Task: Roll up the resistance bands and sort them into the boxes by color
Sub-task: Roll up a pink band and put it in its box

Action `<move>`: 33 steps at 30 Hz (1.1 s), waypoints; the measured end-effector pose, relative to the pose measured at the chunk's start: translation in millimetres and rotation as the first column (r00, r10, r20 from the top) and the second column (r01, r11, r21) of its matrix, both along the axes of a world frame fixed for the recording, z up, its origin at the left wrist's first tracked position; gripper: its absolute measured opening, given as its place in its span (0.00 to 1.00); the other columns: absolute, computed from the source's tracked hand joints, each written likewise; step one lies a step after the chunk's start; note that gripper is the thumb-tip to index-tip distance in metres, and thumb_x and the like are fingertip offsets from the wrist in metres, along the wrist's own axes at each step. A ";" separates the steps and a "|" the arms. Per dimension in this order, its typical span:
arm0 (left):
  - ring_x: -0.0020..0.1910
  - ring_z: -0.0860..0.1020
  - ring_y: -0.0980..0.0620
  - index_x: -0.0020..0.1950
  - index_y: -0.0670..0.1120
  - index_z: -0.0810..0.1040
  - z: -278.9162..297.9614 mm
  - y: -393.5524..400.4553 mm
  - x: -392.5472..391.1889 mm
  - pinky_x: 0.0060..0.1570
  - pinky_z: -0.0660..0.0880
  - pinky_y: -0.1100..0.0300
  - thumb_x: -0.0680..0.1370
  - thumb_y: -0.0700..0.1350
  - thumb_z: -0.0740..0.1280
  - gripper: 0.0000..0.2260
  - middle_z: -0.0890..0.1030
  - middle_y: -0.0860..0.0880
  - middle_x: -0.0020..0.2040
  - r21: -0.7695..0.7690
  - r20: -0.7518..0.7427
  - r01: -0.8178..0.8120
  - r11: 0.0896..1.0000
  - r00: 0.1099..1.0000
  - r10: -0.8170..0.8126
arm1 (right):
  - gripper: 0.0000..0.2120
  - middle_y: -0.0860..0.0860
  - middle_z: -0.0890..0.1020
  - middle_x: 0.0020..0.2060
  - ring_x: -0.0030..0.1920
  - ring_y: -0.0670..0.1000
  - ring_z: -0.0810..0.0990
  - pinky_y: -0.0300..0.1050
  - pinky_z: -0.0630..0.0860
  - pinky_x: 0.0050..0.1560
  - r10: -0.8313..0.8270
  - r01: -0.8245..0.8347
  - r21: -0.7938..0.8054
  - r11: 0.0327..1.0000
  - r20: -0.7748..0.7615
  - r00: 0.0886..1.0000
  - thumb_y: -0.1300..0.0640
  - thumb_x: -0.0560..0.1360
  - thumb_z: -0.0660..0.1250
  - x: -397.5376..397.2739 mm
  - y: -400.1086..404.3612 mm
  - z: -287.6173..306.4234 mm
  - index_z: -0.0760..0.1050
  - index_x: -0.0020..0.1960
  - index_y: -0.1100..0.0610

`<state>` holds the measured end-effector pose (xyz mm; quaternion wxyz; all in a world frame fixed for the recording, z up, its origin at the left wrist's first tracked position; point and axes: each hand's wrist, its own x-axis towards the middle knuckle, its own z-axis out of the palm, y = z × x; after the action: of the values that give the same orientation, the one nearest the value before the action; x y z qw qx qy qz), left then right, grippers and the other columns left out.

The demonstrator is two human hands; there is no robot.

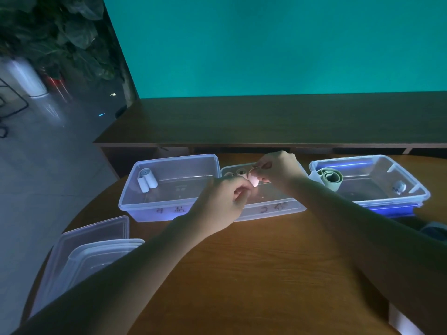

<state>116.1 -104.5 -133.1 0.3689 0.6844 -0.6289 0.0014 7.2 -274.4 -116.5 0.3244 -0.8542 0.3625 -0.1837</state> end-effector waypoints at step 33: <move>0.41 0.80 0.58 0.52 0.49 0.86 1.6 3.3 -4.5 0.44 0.80 0.56 0.80 0.54 0.69 0.11 0.85 0.54 0.44 0.273 0.051 0.040 0.961 0.997 -0.056 | 0.12 0.45 0.83 0.40 0.39 0.38 0.79 0.23 0.69 0.30 0.033 -0.032 0.040 0.999 -0.033 0.999 0.51 0.70 0.80 0.8 -7.9 -6.5 0.82 0.49 0.54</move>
<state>111.6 -101.2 -131.4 0.2528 0.7128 -0.6501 -0.0737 8.0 -282.3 -123.0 0.3380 -0.8563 0.3575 -0.1570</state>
